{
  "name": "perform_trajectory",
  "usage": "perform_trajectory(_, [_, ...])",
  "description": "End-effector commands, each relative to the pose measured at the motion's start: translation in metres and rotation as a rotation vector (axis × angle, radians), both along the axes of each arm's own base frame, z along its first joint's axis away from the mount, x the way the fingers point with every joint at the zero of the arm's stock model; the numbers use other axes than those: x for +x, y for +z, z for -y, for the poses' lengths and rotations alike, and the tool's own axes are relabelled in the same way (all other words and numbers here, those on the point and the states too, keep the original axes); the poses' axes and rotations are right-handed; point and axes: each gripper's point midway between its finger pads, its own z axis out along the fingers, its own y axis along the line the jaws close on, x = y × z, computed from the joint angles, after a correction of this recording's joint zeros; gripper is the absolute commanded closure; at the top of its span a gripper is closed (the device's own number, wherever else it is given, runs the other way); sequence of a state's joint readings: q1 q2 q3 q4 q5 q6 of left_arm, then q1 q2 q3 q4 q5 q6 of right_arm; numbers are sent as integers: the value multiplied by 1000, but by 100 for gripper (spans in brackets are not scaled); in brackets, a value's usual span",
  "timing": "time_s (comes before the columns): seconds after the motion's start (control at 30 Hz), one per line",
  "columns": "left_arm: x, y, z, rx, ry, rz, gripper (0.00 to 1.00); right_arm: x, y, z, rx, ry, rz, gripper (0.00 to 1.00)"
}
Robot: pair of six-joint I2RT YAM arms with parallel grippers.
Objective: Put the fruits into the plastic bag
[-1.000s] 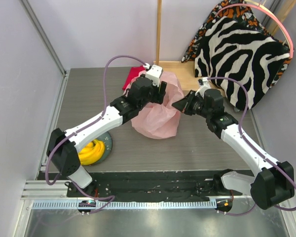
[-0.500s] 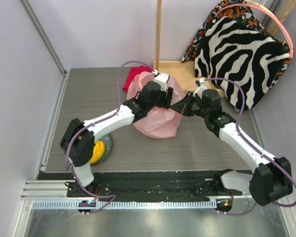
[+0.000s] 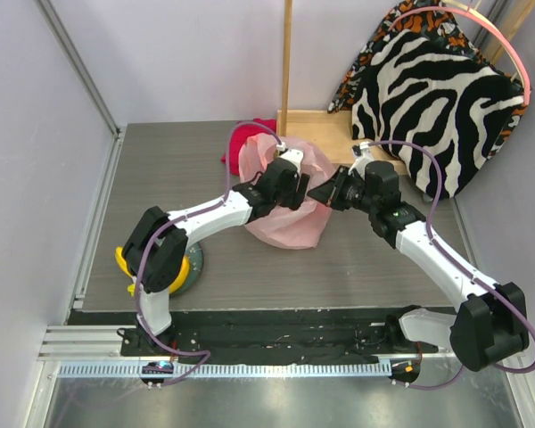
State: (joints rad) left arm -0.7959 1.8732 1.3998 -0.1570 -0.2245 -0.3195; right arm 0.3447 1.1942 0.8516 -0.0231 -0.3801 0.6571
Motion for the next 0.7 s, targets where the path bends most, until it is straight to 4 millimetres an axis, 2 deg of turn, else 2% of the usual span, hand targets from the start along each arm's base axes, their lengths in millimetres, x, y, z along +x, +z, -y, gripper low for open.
perform_trajectory(0.0, [-6, -17, -8, 17, 28, -77, 22, 5, 10, -3, 17, 10, 45, 99])
perform_trajectory(0.1, [-10, -15, -4, -10, 15, -93, 12, 5, 10, -3, 17, 10, 45, 99])
perform_trajectory(0.27, [-11, 1, 0, -49, 0, -73, 0, 4, 12, -2, 16, 9, 47, 99])
perform_trajectory(0.43, [-12, 15, -1, -63, -8, -53, 0, 4, 11, -1, 12, 8, 49, 99])
perform_trajectory(0.57, [-14, 33, -3, -85, -18, -18, 0, 5, 11, -1, 9, 2, 48, 99])
perform_trajectory(0.6, [-16, 48, -5, -105, -29, 11, 0, 5, 11, 0, 7, -2, 51, 99])
perform_trajectory(0.67, [-21, 56, -6, -126, -57, 39, 0, 6, 11, 2, 3, -15, 53, 99])
